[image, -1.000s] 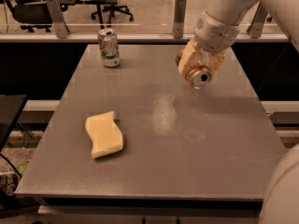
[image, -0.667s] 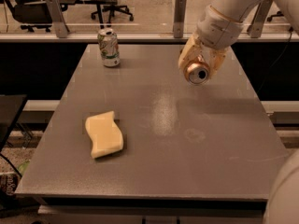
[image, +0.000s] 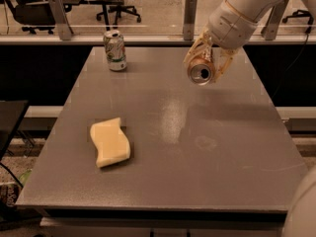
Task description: Place orange can upright
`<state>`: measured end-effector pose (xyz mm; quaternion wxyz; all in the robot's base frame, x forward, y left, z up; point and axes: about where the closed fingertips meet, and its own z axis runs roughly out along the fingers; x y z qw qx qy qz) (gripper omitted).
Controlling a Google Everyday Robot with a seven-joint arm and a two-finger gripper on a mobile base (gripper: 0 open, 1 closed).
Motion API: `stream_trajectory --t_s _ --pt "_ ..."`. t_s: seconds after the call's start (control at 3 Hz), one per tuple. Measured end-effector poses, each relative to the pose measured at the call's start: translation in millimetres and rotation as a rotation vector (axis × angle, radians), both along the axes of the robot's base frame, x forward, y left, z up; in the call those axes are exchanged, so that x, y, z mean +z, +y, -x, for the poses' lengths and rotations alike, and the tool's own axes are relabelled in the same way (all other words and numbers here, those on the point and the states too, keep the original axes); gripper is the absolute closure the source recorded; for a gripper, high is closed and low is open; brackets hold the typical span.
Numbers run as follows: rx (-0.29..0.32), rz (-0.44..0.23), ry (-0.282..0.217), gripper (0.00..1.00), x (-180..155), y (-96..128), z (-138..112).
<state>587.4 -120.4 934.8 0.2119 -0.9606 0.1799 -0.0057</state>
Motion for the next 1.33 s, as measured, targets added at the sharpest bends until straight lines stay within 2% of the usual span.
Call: stream_trajectory --t_s 0.33,0.67,1.33 --pt "-0.004 -0.006 -0.012 1.0 -0.6 2.5 -4.5" --pt "-0.048 -0.067 0.011 1.0 -0.2 -2.6 -11.3" --pt "-0.174 -0.247 0.128 1.0 4.8 -21.6 -30.8"
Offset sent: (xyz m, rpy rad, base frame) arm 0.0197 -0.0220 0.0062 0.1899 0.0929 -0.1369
